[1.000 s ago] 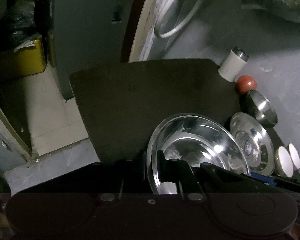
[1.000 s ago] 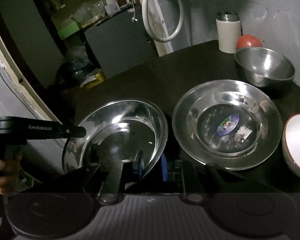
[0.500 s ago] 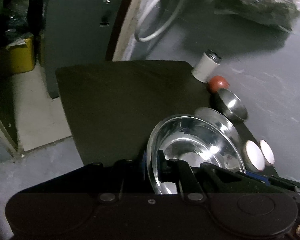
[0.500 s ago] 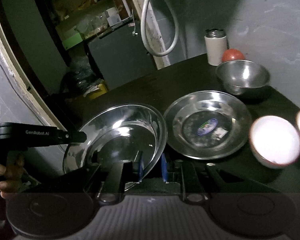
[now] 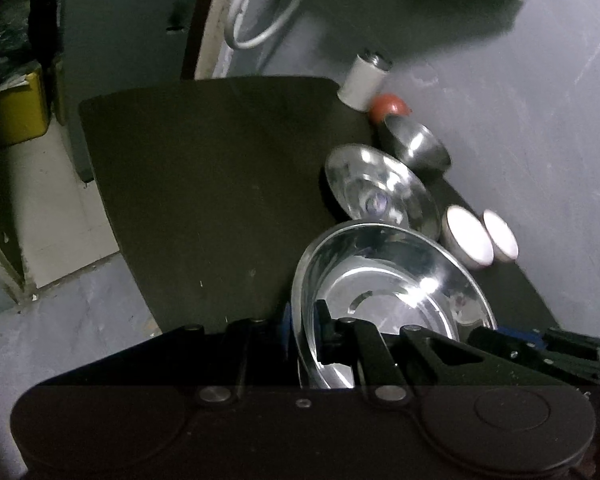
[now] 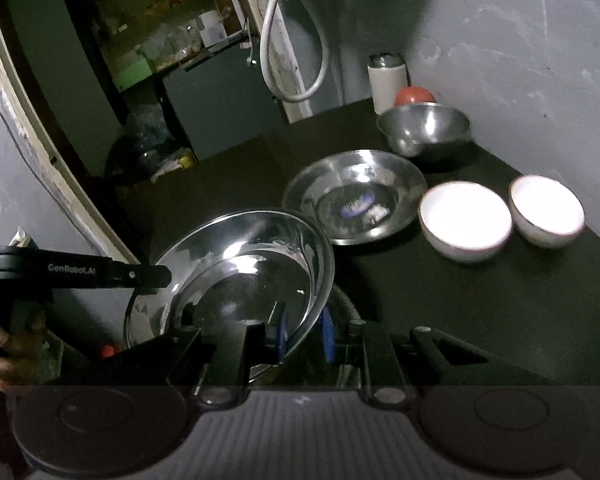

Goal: Organize plates and bowls

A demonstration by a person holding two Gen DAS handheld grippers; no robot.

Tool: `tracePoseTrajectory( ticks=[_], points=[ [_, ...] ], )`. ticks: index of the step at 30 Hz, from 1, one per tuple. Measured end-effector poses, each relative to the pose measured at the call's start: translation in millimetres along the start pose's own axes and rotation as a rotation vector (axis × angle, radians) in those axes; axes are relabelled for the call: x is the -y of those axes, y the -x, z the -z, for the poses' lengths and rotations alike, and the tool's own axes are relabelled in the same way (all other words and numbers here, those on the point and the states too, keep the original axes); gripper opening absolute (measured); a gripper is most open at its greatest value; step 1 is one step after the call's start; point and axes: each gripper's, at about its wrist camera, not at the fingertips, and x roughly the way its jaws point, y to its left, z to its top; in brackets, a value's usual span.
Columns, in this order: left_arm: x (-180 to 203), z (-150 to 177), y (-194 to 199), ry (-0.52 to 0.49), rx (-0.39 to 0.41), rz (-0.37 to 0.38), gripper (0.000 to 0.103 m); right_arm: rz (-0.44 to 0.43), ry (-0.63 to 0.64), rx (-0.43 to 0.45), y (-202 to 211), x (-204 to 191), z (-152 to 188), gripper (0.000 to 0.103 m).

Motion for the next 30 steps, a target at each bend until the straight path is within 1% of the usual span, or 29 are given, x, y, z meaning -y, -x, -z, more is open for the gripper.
tracePoseTrajectory(
  ticks=[4,8,12,18,23,30],
  points=[
    [4.5,11.1,-2.2,-0.020,-0.026,-0.011,0.011,0.010,0.009,-0.024,6.1,1.3,12.5,0.021],
    [9.5,16.2,-2.5,-0.046,-0.032,-0.023,0.012,0.018,0.012,-0.047,8.0,3.5,19.6,0.021],
    [13.7,17.0,-4.5,-0.074,-0.037,-0.037,0.014,0.027,0.024,-0.062,8.1,3.4,21.6,0.022],
    [15.8,19.6,-8.3,-0.084,-0.046,-0.048,0.016,0.034,0.041,-0.077,7.5,2.5,23.6,0.022],
    [17.0,20.4,-12.3,-0.088,-0.053,-0.057,0.017,0.042,0.049,-0.096,4.2,1.8,24.0,0.022],
    [21.9,23.1,-17.1,-0.124,-0.059,-0.074,0.017,0.051,0.061,-0.102,3.0,0.2,23.3,0.022]
  ],
)
